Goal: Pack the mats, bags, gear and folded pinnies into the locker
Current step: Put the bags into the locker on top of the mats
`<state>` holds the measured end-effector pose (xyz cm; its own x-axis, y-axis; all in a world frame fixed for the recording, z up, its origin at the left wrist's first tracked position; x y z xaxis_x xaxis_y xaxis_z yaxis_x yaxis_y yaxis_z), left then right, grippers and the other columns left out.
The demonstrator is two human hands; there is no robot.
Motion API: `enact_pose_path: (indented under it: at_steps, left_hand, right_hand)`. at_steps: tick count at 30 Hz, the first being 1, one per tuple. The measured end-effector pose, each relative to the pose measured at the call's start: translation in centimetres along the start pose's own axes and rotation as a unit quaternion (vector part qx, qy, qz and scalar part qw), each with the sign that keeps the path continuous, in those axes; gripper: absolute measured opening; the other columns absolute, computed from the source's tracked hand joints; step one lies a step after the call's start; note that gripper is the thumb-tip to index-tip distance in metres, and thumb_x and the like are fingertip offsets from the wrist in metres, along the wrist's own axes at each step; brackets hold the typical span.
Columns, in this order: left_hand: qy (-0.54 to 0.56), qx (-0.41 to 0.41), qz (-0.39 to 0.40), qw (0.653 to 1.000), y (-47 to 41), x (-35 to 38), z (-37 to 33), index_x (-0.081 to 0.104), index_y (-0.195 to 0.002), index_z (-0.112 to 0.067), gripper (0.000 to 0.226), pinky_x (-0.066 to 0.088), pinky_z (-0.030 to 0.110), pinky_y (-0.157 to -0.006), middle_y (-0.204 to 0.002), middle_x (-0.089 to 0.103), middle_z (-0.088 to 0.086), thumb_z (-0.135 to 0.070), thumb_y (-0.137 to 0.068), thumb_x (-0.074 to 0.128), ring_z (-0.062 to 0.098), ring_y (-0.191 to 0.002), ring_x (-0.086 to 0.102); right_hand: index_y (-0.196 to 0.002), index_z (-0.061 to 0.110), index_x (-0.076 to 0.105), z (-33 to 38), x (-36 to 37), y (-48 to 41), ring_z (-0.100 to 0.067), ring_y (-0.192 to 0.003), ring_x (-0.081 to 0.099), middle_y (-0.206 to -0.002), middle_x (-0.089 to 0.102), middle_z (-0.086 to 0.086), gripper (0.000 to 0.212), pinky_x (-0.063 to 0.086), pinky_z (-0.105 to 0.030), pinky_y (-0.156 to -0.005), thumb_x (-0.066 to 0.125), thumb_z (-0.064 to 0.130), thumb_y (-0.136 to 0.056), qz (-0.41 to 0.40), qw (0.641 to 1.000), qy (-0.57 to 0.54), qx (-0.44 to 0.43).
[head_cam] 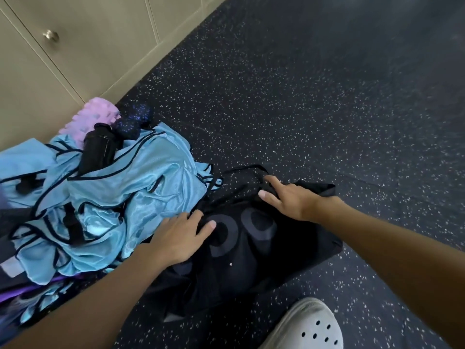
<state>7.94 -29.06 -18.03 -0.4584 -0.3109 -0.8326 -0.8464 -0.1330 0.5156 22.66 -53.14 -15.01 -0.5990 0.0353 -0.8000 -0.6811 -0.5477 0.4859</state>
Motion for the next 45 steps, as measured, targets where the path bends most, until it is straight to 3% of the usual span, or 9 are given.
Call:
enact_pose_path:
  at_steps: [6,11,16,20,25,29,33,40,45]
  left_hand:
    - [-0.038,-0.007,-0.017,0.999,0.0,0.3,-0.5,0.010,-0.157,-0.020,0.099,0.029,0.038,-0.109,-0.122,0.061,0.001,-0.084,-0.083,0.027,0.022,-0.121,0.051]
    - [-0.002,-0.003,0.020,1.000,-0.6,0.9,-0.7,0.065,-0.101,-0.028,0.071,0.031,0.033,-0.095,-0.082,0.062,-0.013,-0.089,-0.076,0.039,0.010,-0.092,0.058]
    - [0.037,0.020,-0.019,0.999,-0.2,1.6,-0.8,0.064,-0.122,-0.024,0.068,0.030,0.038,-0.112,-0.139,0.033,-0.001,-0.077,-0.080,0.056,0.021,-0.134,0.037]
    - [0.084,0.011,0.004,0.996,-0.2,1.3,-0.7,0.065,-0.112,-0.024,0.060,0.040,0.041,-0.108,-0.142,0.045,0.003,-0.073,-0.078,0.063,0.025,-0.127,0.050]
    - [0.085,0.011,-0.022,0.996,0.6,0.6,-1.3,0.038,-0.078,-0.029,0.047,0.042,0.031,-0.077,-0.069,0.053,-0.007,-0.068,-0.080,0.065,0.019,-0.083,0.051]
    - [0.109,0.016,-0.027,0.994,0.8,0.5,-1.9,0.031,-0.120,-0.028,0.063,0.052,0.037,-0.076,-0.094,0.064,0.004,-0.057,-0.082,0.071,0.021,-0.083,0.063]
    - [0.090,-0.001,-0.014,0.996,0.5,0.8,-2.3,-0.012,-0.156,-0.026,0.115,0.053,0.039,-0.091,-0.113,0.065,0.009,-0.058,-0.083,0.070,0.023,-0.102,0.064]
    - [0.146,-0.014,-0.011,0.989,0.1,1.4,-1.8,0.055,-0.137,-0.017,0.068,0.047,0.034,-0.098,-0.123,0.066,-0.003,-0.056,-0.083,0.071,0.019,-0.121,0.059]
    - [0.174,0.007,-0.085,0.981,1.1,0.3,-0.8,0.067,-0.096,-0.025,0.027,0.050,0.031,-0.075,-0.081,0.068,-0.007,-0.049,-0.085,0.072,0.015,-0.082,0.065]
  right_hand:
    - [-0.134,0.019,0.035,-0.1,1.4,-1.3,-0.036,-0.115,0.058,-0.126,0.058,-0.014,0.070,0.039,-0.045,-0.089,0.012,0.071,-0.093,0.004,0.996,0.093,0.009]
    - [-0.152,0.011,0.018,-1.8,3.5,-0.9,-0.037,-0.124,0.052,-0.144,0.039,-0.017,0.082,0.042,-0.048,-0.099,0.006,0.068,-0.094,0.028,0.979,0.203,0.024]
    - [-0.124,0.013,0.058,-3.0,4.6,0.4,-0.029,-0.134,0.033,-0.145,0.039,-0.013,0.132,0.025,-0.043,-0.109,-0.044,0.070,-0.063,-0.019,0.953,0.302,-0.028]
    - [-0.129,0.015,0.052,-3.6,4.8,0.4,-0.030,-0.152,-0.003,-0.164,0.005,-0.017,0.124,0.000,-0.054,-0.121,-0.028,0.084,-0.063,0.008,0.965,0.261,-0.026]
    - [-0.153,0.015,0.007,-4.2,3.9,0.5,-0.029,-0.129,0.046,-0.144,0.039,-0.012,0.113,0.029,-0.042,-0.110,0.011,0.091,-0.070,-0.001,0.978,0.207,-0.030]
    - [-0.152,0.021,-0.024,-4.7,4.1,0.6,-0.028,-0.129,0.047,-0.145,0.042,-0.012,0.118,0.031,-0.040,-0.112,0.032,0.090,-0.074,0.001,0.980,0.188,-0.060]
    - [-0.154,0.015,0.000,-5.0,4.8,1.2,-0.024,-0.130,0.040,-0.136,0.056,-0.005,0.117,0.023,-0.039,-0.111,0.031,0.092,-0.072,0.001,0.976,0.210,-0.048]
    - [-0.145,0.018,0.026,-3.9,4.7,2.0,-0.025,-0.128,0.045,-0.138,0.046,0.000,0.096,0.031,-0.035,-0.111,0.067,0.069,-0.074,-0.046,0.990,0.087,-0.102]
    - [-0.146,0.029,0.020,-2.2,2.9,3.3,-0.018,-0.088,0.050,-0.131,0.024,0.003,0.095,0.048,-0.028,-0.083,0.078,0.053,-0.075,-0.065,0.987,0.048,-0.139]
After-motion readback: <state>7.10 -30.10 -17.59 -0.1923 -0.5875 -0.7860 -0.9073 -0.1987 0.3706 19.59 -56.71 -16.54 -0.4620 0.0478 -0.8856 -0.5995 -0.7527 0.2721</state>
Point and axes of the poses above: each hand's wrist, its own y-axis away from the middle knuckle, its own x-axis out of the palm, z = x × y, the point moved 1 cm from there along -y, towards the middle knuckle
